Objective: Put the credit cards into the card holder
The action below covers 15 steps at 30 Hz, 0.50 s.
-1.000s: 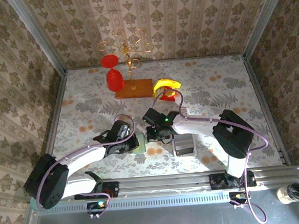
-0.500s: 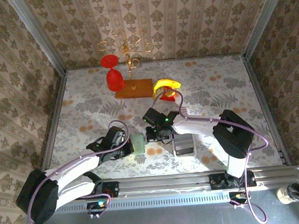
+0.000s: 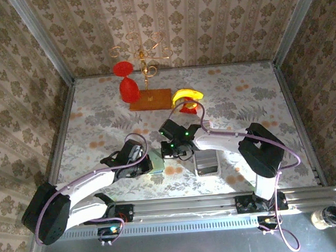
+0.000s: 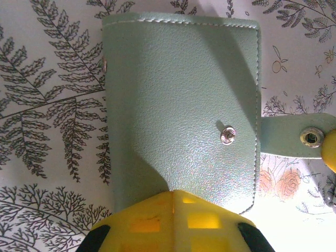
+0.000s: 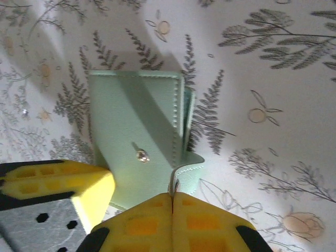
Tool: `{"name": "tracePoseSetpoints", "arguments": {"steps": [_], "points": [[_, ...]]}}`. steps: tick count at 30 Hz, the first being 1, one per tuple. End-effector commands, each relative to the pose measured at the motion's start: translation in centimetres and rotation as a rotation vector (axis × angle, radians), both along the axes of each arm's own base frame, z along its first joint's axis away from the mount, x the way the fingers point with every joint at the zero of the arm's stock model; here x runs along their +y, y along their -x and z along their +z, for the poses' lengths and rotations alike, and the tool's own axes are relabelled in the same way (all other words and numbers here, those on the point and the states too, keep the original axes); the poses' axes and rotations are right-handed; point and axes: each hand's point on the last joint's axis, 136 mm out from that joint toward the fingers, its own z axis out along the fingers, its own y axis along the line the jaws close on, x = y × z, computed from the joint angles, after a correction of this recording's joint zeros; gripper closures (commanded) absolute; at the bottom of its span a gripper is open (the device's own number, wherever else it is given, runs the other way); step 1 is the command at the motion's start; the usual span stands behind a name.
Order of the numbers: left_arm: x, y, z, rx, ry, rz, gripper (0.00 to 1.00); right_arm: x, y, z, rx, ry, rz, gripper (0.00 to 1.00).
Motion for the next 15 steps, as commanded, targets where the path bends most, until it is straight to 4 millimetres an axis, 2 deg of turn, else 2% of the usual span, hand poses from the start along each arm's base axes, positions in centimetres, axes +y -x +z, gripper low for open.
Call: {"name": "tracePoseSetpoints", "arguments": {"steps": [1, 7, 15], "points": [[1.7, 0.8, -1.5, 0.037, -0.063, 0.037, 1.0, 2.1, 0.0, 0.5, 0.023, -0.058, 0.053, 1.0], [1.8, 0.9, -1.3, 0.033, -0.041, 0.041, 1.0, 3.4, 0.6, -0.1, 0.055, -0.057, 0.1, 1.0], [1.7, 0.4, -0.2, 0.022, 0.016, 0.065, 1.0, 2.9, 1.2, -2.0, 0.118, 0.008, 0.108, 1.0]]}}
